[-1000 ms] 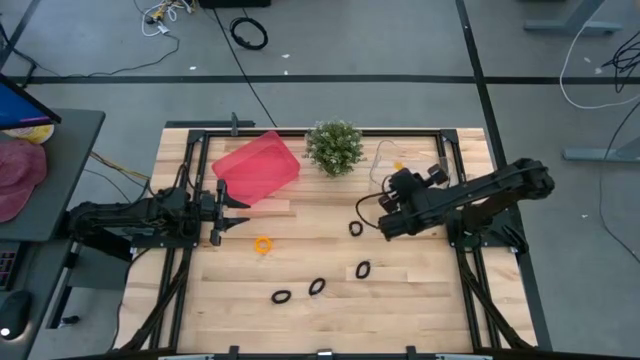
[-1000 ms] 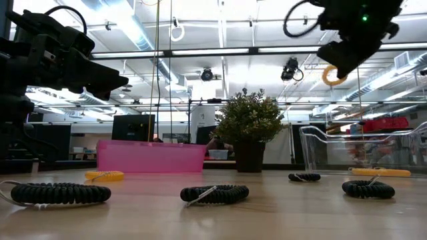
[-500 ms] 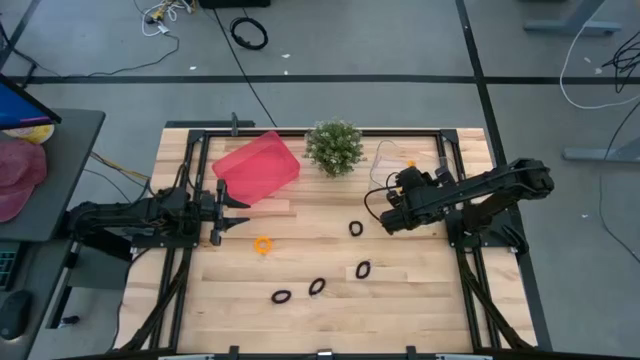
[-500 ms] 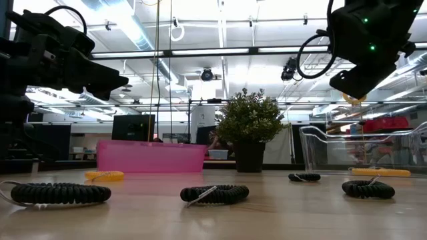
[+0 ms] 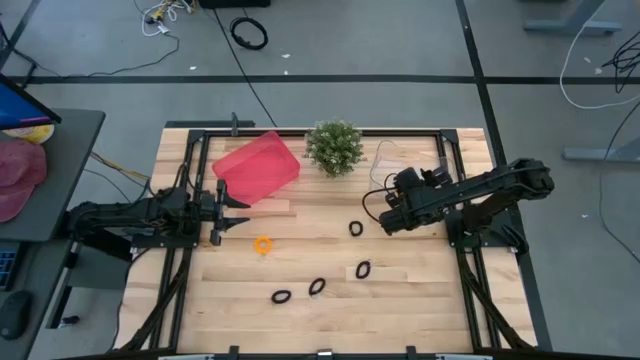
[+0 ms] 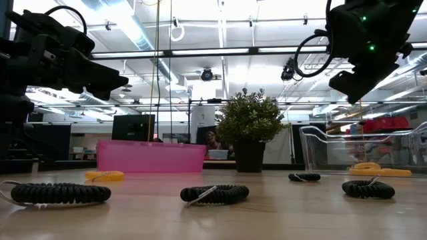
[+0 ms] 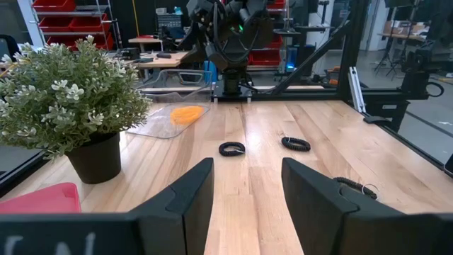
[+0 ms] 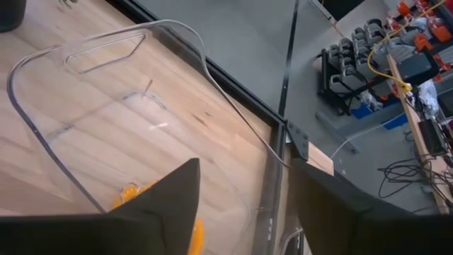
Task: Sort spring keychains
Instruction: Put the top black spring keychain into the red bin
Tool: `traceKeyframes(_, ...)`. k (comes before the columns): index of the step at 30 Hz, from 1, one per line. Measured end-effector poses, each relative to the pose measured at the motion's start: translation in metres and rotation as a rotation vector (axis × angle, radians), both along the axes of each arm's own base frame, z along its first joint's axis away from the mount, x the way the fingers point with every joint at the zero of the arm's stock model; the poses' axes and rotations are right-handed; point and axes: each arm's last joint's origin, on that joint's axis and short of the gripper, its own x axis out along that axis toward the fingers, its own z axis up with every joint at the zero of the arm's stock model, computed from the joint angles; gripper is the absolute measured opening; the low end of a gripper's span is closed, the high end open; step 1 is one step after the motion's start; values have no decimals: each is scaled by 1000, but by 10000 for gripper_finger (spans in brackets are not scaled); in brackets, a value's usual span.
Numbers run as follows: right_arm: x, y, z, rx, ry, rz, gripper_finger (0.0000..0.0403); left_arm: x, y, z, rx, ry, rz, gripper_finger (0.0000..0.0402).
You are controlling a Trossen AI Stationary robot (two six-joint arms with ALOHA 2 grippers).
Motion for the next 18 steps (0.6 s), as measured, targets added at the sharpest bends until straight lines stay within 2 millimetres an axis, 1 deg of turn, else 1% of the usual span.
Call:
traceKeyframes(3,0,0,0,0,-1,0,239,0,0,0,0,0,0,172)
traceKeyframes(7,0,0,0,1,-1,2,244,0,0,0,0,0,0,172)
traceKeyframes(14,0,0,0,5,0,1,234,0,0,0,0,0,0,172)
traceKeyframes(18,2,1,-2,44,20,11,228,0,0,0,0,0,0,172)
